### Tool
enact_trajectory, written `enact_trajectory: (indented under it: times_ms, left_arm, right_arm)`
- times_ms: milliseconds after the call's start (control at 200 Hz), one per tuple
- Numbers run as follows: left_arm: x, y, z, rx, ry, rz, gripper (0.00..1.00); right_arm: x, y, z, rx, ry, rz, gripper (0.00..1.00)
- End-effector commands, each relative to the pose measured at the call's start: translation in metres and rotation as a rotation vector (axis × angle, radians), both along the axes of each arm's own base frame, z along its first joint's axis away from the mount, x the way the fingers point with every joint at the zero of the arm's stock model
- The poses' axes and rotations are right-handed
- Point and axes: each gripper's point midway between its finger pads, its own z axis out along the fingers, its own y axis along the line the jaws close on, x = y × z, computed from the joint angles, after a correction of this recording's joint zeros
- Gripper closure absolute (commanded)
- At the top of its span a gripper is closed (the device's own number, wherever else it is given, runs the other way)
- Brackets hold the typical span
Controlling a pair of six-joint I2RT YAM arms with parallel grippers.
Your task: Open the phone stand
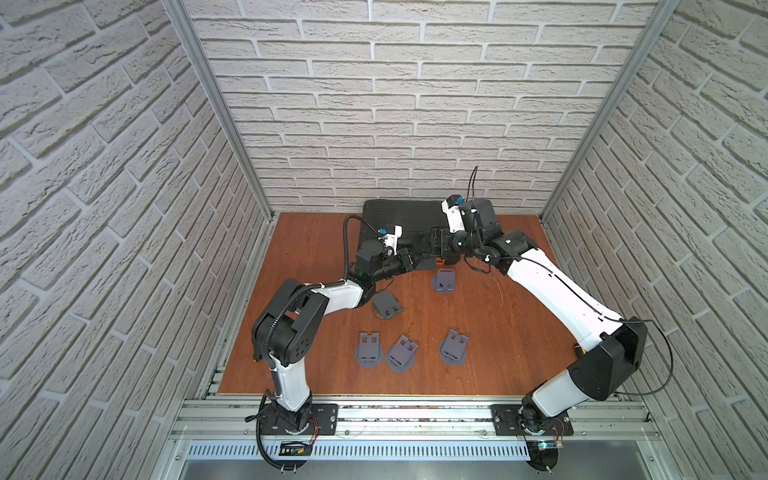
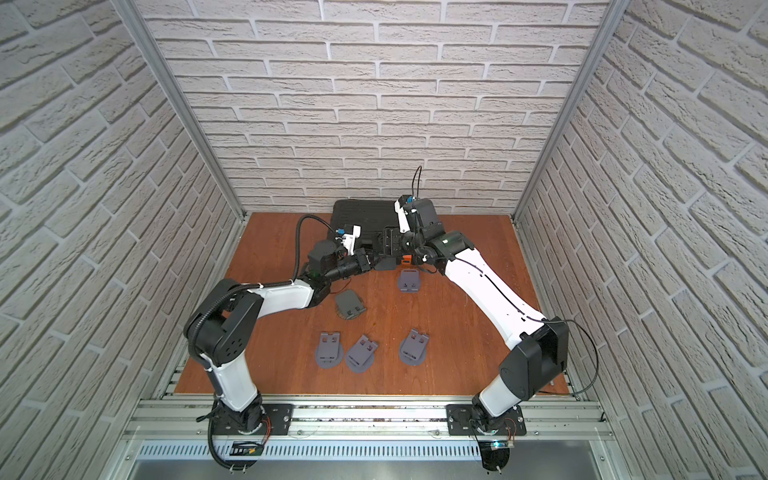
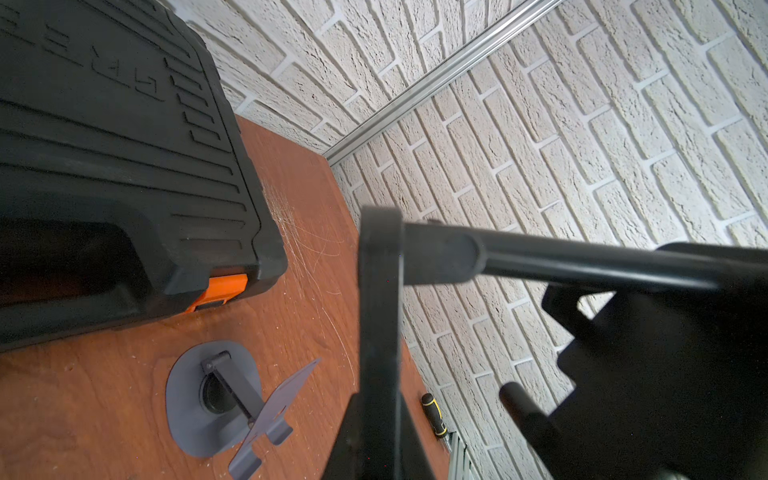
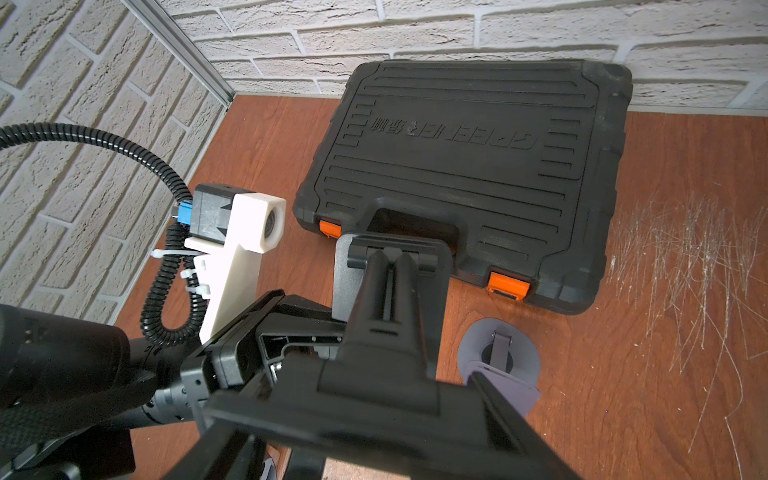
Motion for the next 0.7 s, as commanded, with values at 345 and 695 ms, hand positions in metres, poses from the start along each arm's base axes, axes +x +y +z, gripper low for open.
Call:
enact_trajectory:
  times_ms: [345, 695]
  left_arm:
    - [-0.008, 0.003, 0.025, -0.033, -0.107, -0.007, 0.62]
    - [-0.017, 0.011, 0.027, -0.022, -0.113, -0.003, 0.58]
  right_arm:
    - [-0.001, -0.004, 0.026, 0.008, -0.068, -0.014, 0.72]
    - [0.001, -0.024, 0.025, -0.026, -0.062, -0.052, 0.75]
